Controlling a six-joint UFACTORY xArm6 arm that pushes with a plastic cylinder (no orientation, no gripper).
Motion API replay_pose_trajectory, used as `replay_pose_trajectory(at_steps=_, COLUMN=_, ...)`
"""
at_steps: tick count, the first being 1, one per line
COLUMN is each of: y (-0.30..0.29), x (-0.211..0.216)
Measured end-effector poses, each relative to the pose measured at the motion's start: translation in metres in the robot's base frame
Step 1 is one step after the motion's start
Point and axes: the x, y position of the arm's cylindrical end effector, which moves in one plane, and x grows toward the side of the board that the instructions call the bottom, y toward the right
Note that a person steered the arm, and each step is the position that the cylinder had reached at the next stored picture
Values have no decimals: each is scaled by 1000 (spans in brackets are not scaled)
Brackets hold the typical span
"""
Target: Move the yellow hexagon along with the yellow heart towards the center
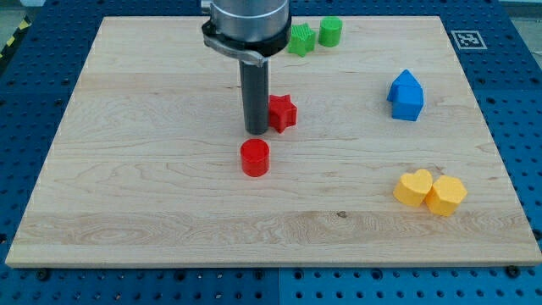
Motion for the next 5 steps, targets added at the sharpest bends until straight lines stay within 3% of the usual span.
replay_pose_trajectory(at_steps=3, y=56, x=-14)
replay_pose_trajectory(at_steps=5, y=97, x=10)
